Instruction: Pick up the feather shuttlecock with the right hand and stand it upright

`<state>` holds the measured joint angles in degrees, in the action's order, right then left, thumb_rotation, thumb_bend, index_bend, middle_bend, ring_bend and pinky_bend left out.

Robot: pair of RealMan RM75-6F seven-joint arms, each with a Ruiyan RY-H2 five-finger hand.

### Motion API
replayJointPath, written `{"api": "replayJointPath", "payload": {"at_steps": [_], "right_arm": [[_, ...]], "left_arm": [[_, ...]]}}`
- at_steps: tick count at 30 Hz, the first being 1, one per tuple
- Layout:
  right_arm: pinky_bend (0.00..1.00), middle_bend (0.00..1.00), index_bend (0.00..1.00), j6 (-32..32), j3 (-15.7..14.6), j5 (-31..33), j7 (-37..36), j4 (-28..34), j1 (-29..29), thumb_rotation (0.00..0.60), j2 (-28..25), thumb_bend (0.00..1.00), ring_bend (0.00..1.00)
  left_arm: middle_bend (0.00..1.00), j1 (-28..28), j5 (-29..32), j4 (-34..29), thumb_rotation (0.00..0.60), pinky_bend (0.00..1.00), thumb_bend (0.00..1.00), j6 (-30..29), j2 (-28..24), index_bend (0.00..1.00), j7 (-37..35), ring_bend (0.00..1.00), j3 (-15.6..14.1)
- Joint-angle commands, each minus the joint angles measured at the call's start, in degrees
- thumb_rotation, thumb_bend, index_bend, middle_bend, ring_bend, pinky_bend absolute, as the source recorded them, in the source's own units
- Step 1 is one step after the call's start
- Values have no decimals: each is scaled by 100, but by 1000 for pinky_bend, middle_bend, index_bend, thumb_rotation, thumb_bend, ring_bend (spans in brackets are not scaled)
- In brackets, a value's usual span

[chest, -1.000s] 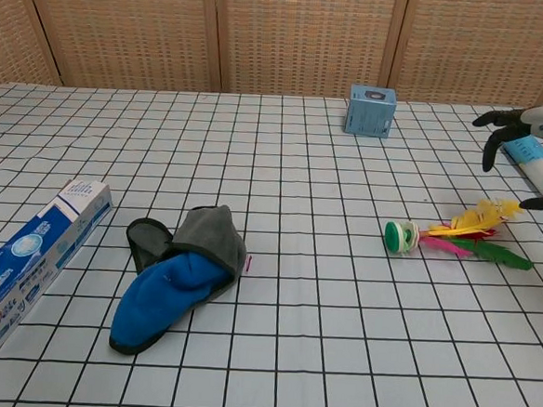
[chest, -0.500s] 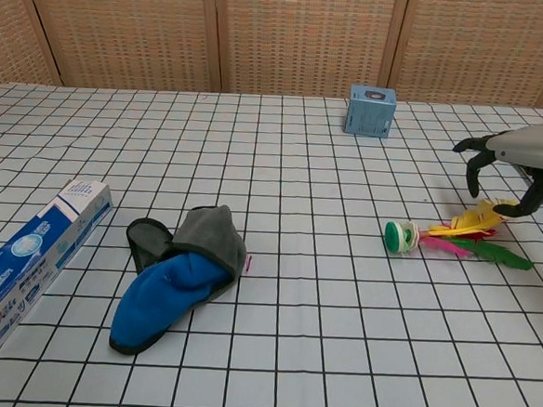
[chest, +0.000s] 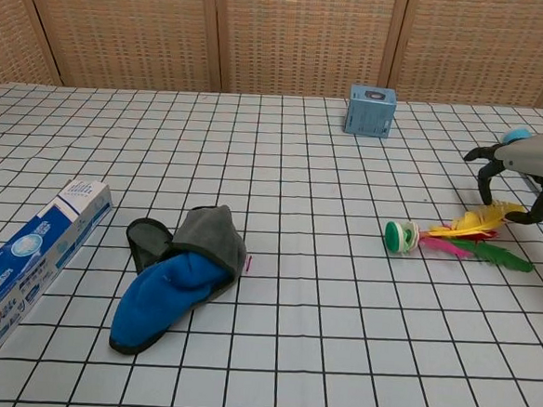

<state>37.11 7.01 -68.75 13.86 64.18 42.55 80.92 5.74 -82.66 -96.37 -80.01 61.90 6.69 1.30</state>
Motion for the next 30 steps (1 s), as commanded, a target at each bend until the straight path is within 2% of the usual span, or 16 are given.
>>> {"api": "replayJointPath", "payload": {"at_steps": [1, 7, 15, 18, 22, 30], "right_arm": [[0, 0, 470, -39, -39, 69, 35, -39, 7, 600, 23, 550, 0], [0, 0, 554, -36, -71, 87, -15, -8, 22, 600, 21, 555, 0], [0, 0, 614, 23, -103, 126, -29, -27, 5, 600, -6, 619, 0], [0, 0, 646, 245, -86, 13, -103, 89, -46, 600, -88, 623, 0], [0, 0, 762, 482, -87, -192, -240, 282, -98, 600, -239, 629, 0], [0, 4, 783, 945, -45, -521, -490, 720, -200, 600, -551, 631, 0]], "left_arm": [[0, 5, -3, -4, 600, 0, 0, -2, 3, 0, 17, 0, -2], [0, 3, -14, -12, 600, 0, 0, -20, 16, 0, 52, 0, -14], [0, -4, -42, -30, 600, 0, 0, -41, 14, 0, 59, 0, -37], [0, -8, -48, -30, 600, 0, 0, -51, 10, 0, 52, 0, -42], [0, -6, -91, -46, 600, 0, 0, -56, 2, 0, 43, 0, -62], [0, -17, -149, -63, 600, 0, 0, -99, -20, 0, -1, 0, -79]]}}
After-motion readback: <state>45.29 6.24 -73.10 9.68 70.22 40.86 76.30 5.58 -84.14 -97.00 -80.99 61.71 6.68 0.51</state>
